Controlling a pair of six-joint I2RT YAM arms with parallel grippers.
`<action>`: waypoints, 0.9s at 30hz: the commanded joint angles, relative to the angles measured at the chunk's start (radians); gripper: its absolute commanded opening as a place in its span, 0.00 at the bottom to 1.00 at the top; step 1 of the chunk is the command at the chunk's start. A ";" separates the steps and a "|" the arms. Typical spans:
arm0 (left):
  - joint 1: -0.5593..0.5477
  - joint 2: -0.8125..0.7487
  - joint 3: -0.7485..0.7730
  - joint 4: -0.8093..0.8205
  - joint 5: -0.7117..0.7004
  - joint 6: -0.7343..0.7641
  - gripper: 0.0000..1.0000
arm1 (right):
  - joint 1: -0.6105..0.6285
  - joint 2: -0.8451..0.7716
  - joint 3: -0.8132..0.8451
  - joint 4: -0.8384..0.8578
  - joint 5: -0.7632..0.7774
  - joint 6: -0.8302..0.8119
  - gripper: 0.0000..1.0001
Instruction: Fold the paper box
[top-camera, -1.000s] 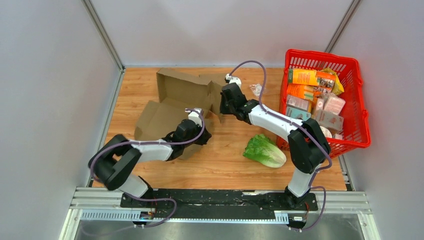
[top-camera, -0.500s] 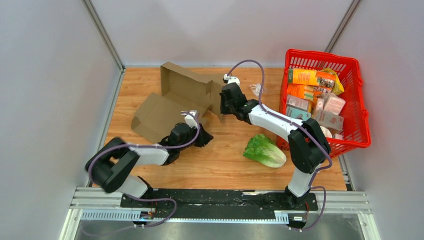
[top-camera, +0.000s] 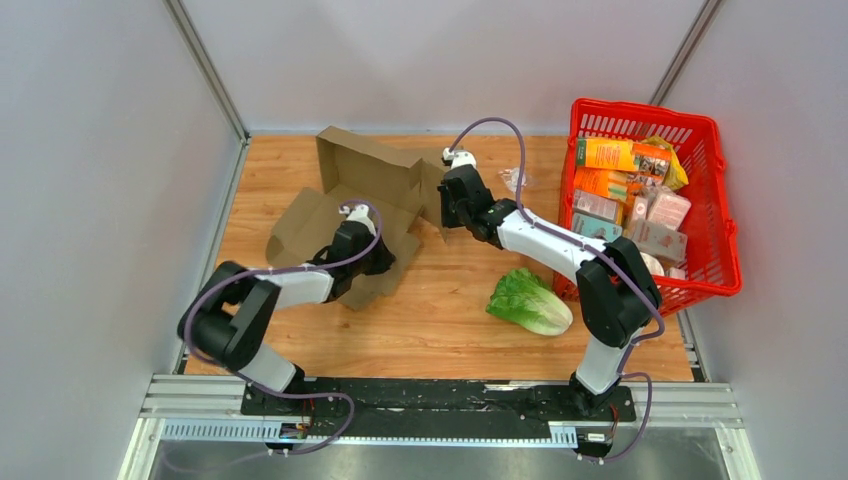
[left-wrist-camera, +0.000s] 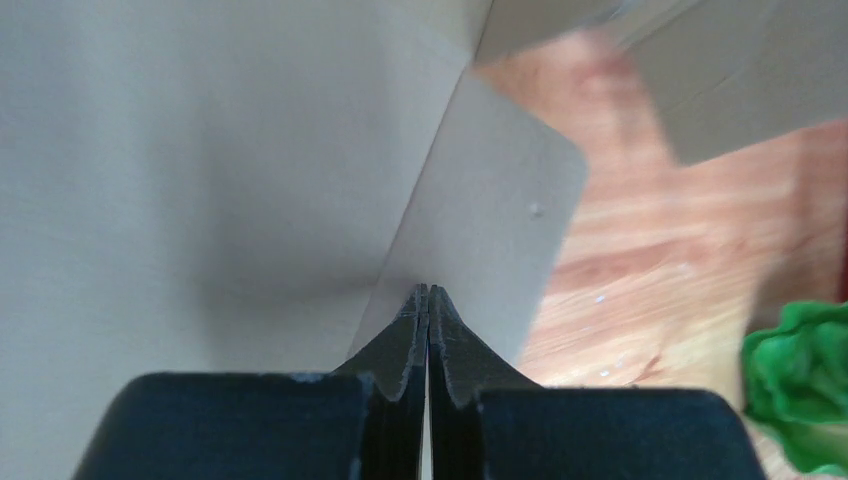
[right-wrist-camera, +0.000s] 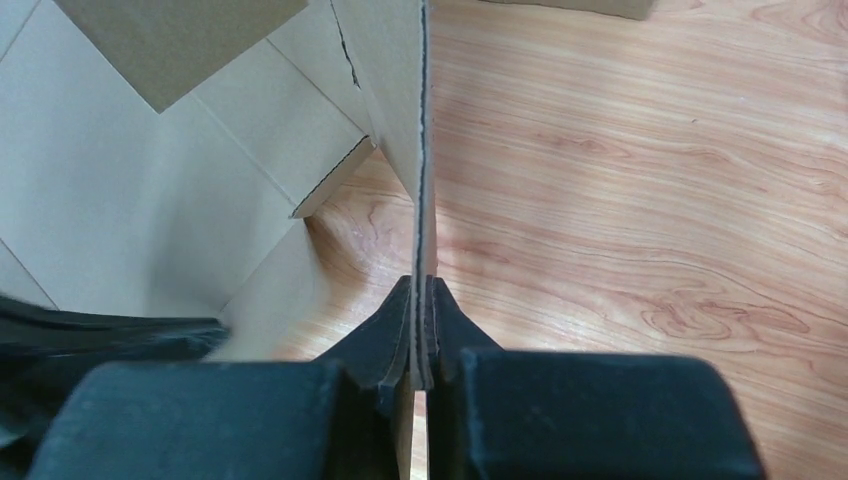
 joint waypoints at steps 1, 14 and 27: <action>-0.028 0.155 -0.017 0.172 0.128 -0.075 0.02 | 0.009 -0.031 0.043 0.027 0.014 0.003 0.07; -0.043 0.248 -0.071 0.260 0.063 -0.147 0.01 | 0.090 0.015 0.037 0.085 0.010 0.378 0.19; -0.038 0.281 -0.097 0.323 0.075 -0.169 0.01 | -0.066 -0.115 -0.062 0.108 -0.610 -0.050 0.55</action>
